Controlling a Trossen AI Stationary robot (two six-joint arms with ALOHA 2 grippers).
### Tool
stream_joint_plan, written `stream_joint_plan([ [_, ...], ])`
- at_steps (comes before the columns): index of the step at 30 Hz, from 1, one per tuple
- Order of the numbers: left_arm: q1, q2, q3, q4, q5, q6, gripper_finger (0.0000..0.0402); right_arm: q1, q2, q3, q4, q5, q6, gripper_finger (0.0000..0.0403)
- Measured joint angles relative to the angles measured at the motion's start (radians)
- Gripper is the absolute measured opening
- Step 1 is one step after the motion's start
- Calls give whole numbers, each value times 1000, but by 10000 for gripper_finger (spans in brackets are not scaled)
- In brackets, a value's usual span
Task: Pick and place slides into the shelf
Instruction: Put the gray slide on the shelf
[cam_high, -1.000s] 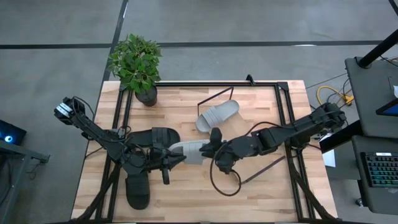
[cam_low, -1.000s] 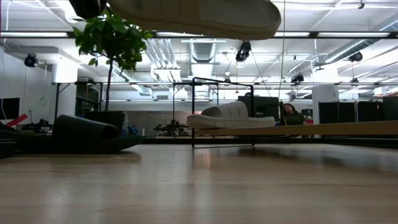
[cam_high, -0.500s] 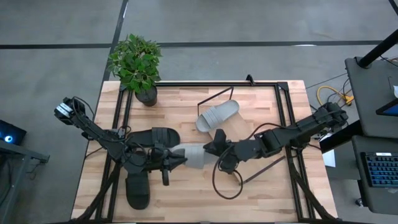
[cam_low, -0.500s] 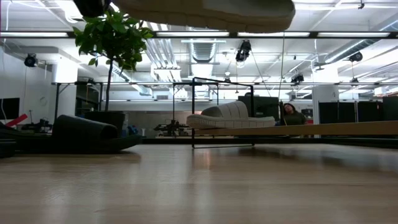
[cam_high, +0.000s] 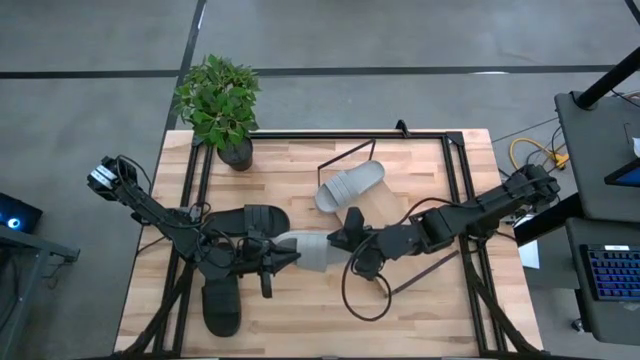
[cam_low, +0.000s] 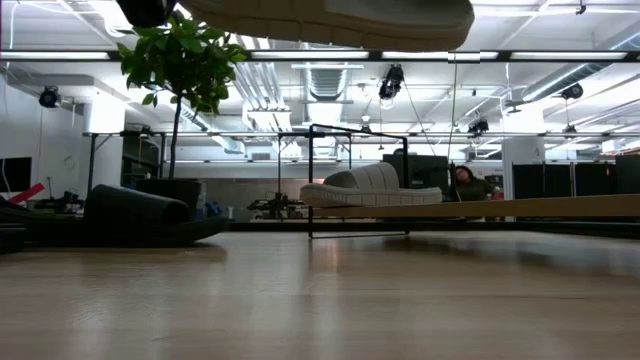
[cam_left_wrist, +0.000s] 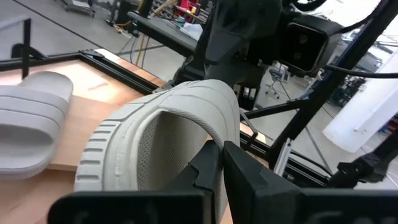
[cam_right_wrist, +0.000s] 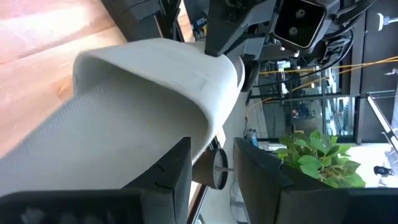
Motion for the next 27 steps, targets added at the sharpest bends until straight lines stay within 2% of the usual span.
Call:
stream_joint_plan([
  [10,10,0,0,0,-8,27,0,-12,1,2,0,-9,96,109],
  [15,19,0,0,8,-8,51,0,-29,2,2,6,-85,120,109],
  [21,26,0,1,8,-4,52,0,-52,2,2,22,-98,136,109],
  [25,27,0,1,8,-2,52,0,-64,2,2,40,-183,148,109],
  [27,26,0,1,8,0,53,0,-64,2,2,45,-191,142,109],
])
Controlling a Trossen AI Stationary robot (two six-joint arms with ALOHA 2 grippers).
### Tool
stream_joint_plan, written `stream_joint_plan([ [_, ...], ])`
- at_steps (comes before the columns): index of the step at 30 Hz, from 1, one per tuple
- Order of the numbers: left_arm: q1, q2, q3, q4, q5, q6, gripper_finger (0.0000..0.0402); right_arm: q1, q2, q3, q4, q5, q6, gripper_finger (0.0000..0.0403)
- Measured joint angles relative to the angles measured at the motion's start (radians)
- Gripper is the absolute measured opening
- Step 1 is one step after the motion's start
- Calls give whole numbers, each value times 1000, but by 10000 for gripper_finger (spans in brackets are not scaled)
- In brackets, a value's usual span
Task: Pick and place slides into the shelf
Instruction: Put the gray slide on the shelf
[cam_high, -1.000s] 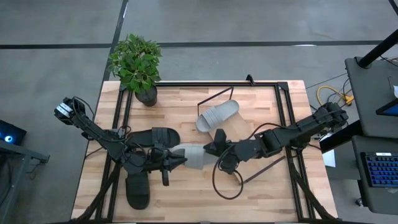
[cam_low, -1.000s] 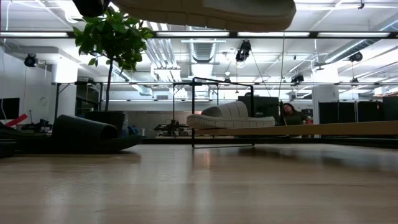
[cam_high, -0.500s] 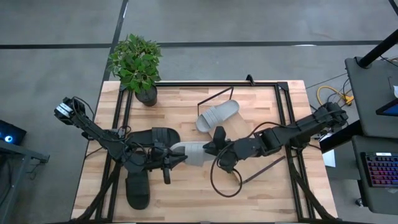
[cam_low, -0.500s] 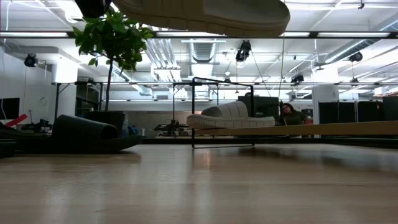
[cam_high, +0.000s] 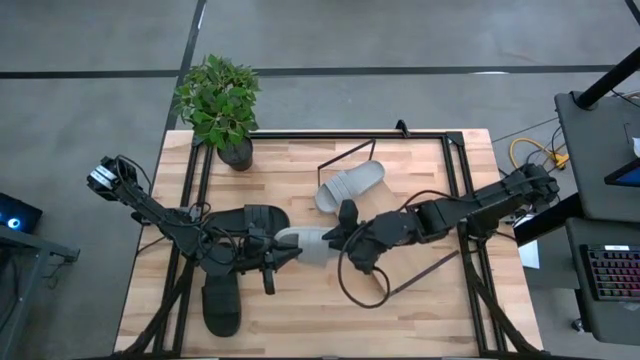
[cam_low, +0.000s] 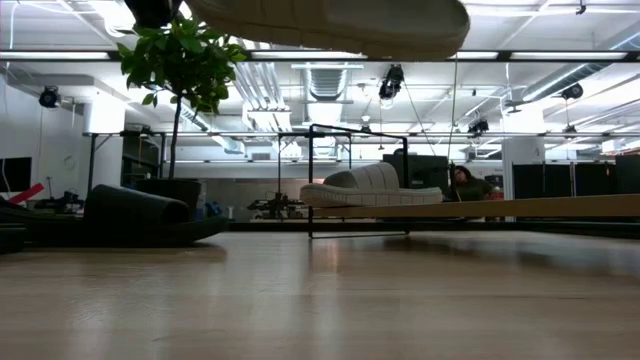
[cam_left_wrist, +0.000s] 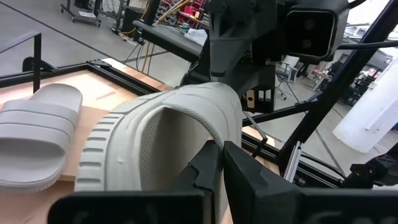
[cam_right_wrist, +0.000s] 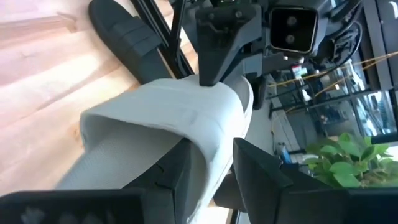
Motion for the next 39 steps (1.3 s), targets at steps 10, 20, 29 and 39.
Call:
stream_joint_plan([
  [10,5,0,0,7,-4,0,0,-6,0,0,22,-5,23,79],
  [20,12,0,0,25,17,54,0,-18,0,-10,15,-79,141,10],
  [29,14,0,1,18,21,251,58,-38,-1,-11,-10,-87,231,9],
  [39,14,1,2,17,10,365,180,-79,-6,-13,-36,-136,268,9],
])
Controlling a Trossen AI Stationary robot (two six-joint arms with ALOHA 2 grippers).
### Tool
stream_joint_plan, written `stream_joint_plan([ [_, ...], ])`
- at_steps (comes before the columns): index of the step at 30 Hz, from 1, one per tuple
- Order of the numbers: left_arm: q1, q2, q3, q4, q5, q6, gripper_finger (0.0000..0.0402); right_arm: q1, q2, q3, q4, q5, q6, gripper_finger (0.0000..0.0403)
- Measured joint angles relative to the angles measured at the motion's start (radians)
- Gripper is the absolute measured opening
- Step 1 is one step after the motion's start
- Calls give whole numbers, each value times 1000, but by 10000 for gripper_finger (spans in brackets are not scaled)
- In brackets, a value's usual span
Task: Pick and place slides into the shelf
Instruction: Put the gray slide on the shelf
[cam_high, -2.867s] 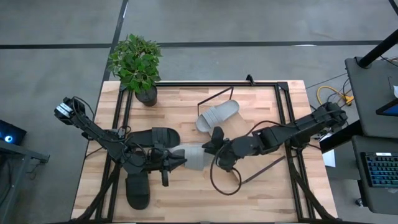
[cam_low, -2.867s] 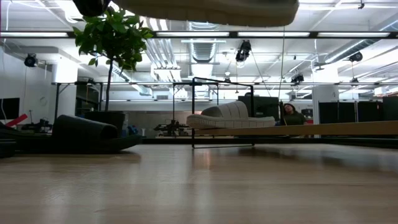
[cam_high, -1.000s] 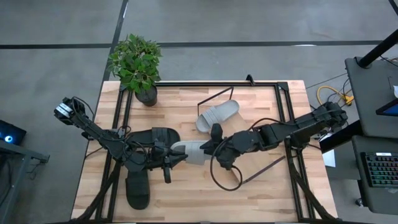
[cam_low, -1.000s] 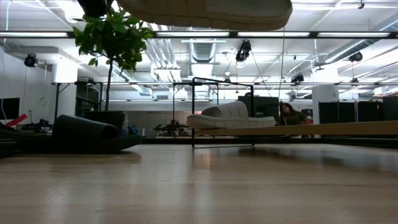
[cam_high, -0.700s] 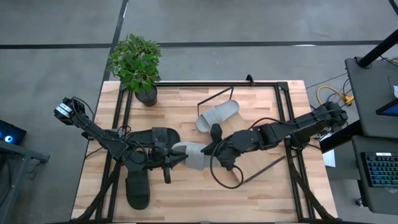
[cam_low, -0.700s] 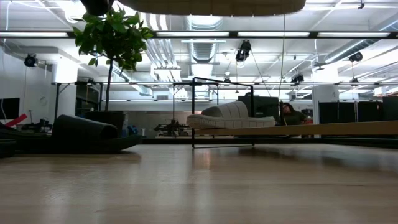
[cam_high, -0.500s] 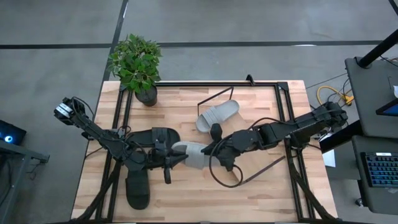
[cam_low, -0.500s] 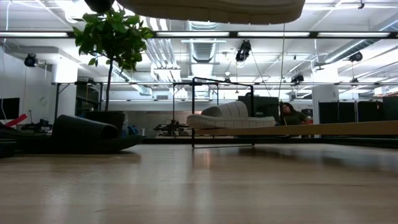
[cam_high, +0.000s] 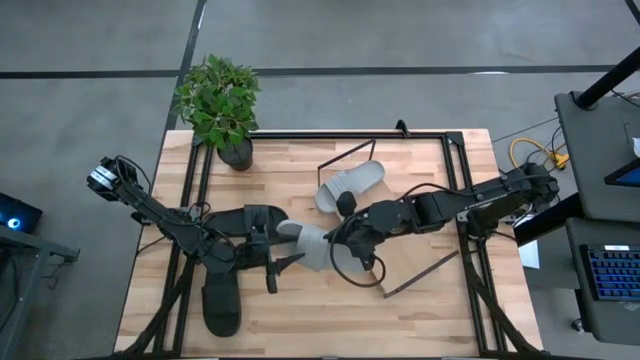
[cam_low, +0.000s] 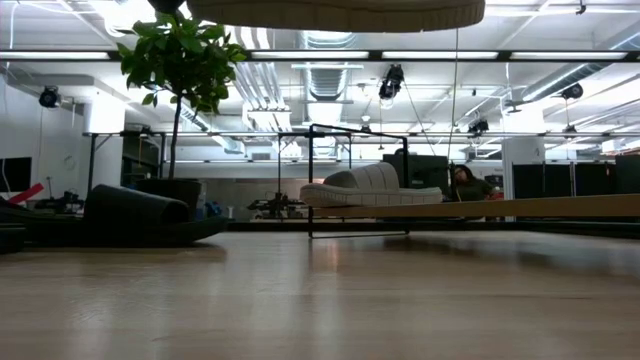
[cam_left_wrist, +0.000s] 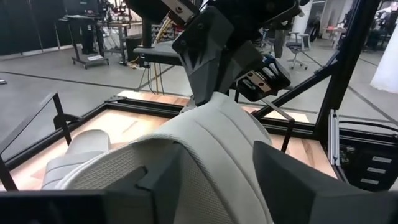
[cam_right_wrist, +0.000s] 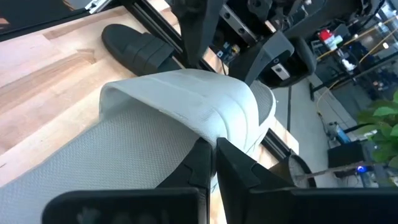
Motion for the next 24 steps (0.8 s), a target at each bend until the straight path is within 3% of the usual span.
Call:
stream_joint_plan([
  [6,-1,-5,0,-2,-14,2,209,-4,0,-1,-17,3,-1,9],
  [18,-3,-146,3,5,-18,82,211,-7,-35,-10,-126,8,1,8],
  [24,-2,-148,-2,0,-19,80,211,-14,-88,-10,-202,-7,-5,8],
])
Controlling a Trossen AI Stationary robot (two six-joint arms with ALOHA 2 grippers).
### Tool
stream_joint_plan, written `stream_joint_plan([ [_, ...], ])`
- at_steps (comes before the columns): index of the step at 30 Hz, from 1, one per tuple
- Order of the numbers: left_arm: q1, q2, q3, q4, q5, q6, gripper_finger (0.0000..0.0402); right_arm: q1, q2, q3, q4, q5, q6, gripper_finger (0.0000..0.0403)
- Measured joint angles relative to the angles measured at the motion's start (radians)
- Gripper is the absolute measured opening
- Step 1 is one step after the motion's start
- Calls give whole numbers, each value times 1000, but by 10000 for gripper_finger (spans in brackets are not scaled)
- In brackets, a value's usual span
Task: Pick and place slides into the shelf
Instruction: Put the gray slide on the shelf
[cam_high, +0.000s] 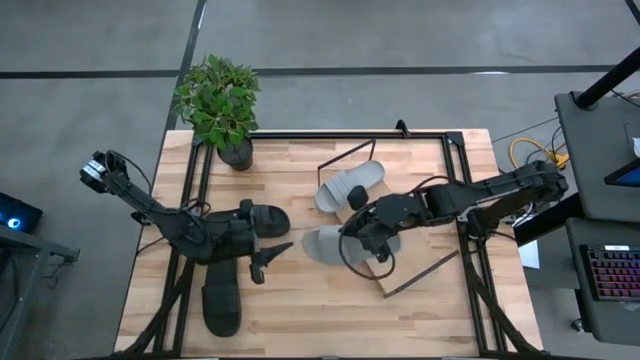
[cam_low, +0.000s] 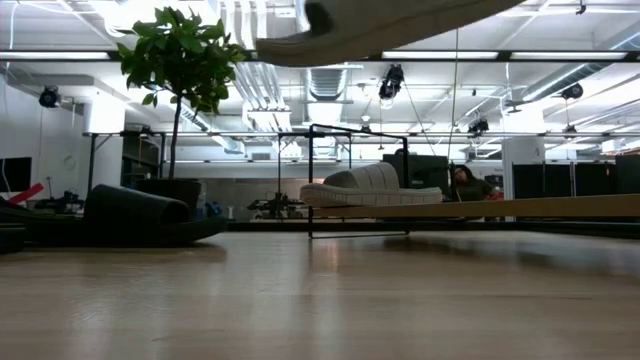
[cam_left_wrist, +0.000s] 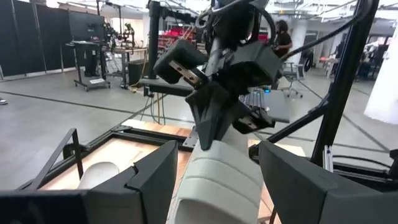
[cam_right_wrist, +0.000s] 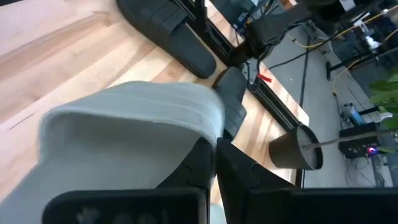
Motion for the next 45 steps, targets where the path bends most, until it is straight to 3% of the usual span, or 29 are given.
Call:
stream_joint_plan([
  [3,0,21,0,-5,1,2,211,-17,-36,-7,-41,-57,2,8],
  [7,0,54,0,-9,0,2,211,-79,-95,-27,-90,-247,29,8],
  [14,1,79,1,-3,-5,34,211,-218,-163,-73,-97,-426,41,8],
  [33,1,74,2,1,-8,72,211,-583,-139,-245,-60,-951,-104,8],
  [45,1,78,2,-1,-53,73,211,-734,-101,-263,-60,-1086,-149,8],
])
